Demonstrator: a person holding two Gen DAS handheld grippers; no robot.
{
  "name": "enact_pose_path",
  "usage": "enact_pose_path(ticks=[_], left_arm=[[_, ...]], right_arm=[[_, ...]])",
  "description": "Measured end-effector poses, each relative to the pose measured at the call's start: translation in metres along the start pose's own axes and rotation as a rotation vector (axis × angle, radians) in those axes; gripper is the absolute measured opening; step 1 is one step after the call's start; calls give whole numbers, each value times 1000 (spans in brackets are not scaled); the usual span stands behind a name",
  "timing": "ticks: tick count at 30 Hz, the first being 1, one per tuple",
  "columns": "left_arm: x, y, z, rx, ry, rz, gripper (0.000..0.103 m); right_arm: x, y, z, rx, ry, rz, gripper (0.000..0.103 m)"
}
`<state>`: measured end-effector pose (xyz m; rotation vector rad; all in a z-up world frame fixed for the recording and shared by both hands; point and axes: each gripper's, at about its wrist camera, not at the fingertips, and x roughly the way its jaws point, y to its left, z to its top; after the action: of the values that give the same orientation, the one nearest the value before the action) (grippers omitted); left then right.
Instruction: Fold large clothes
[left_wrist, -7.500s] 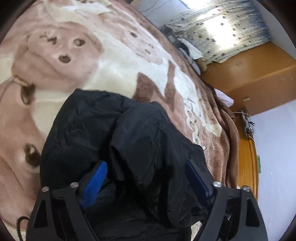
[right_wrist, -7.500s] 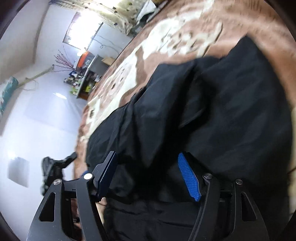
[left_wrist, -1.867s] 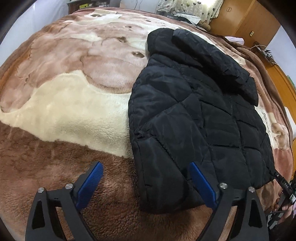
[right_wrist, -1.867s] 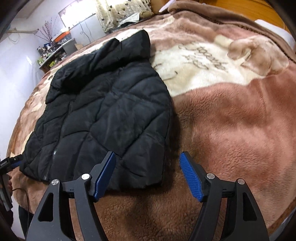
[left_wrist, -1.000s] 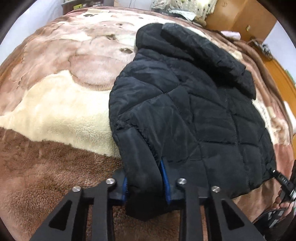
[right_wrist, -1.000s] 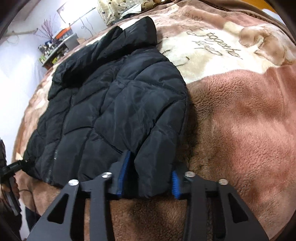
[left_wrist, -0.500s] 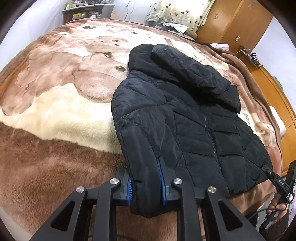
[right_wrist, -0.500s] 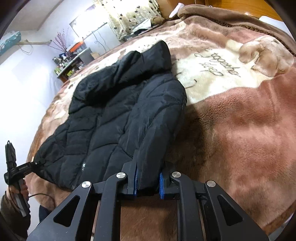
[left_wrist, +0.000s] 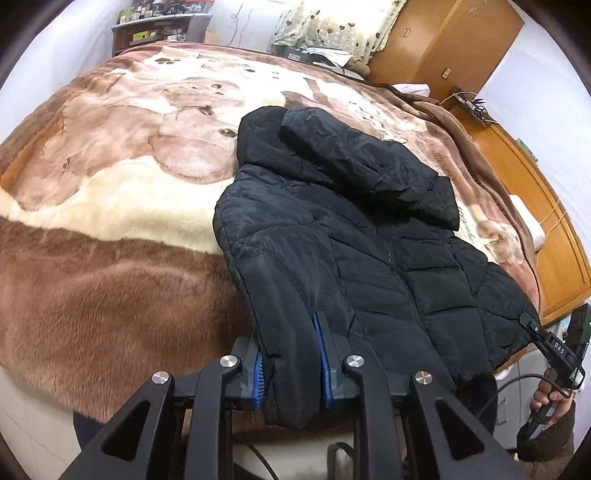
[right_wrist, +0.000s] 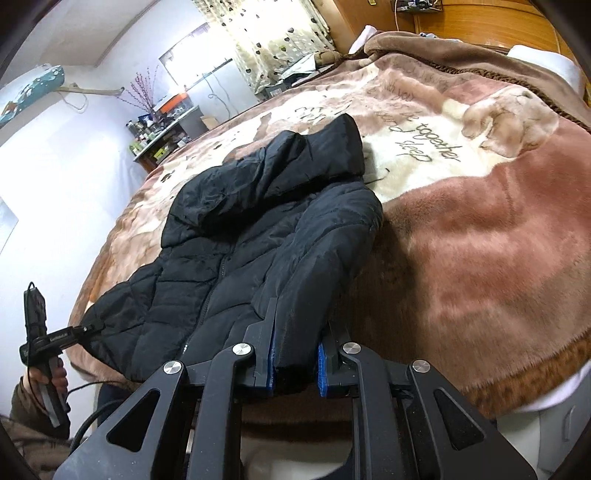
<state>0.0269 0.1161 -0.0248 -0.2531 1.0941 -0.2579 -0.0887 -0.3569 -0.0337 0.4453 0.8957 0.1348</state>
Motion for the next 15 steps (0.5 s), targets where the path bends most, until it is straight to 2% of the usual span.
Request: enact_pose_path(ticks=[8,15], left_arm=[[-30,-9,-11,-12,-30,-65,23],[-36,-10,20,-26,-72,-87,23]], right_arm=[[-27,-3,-4,19,-33,20,16],[-30,-2,22,24,-73,49,16]])
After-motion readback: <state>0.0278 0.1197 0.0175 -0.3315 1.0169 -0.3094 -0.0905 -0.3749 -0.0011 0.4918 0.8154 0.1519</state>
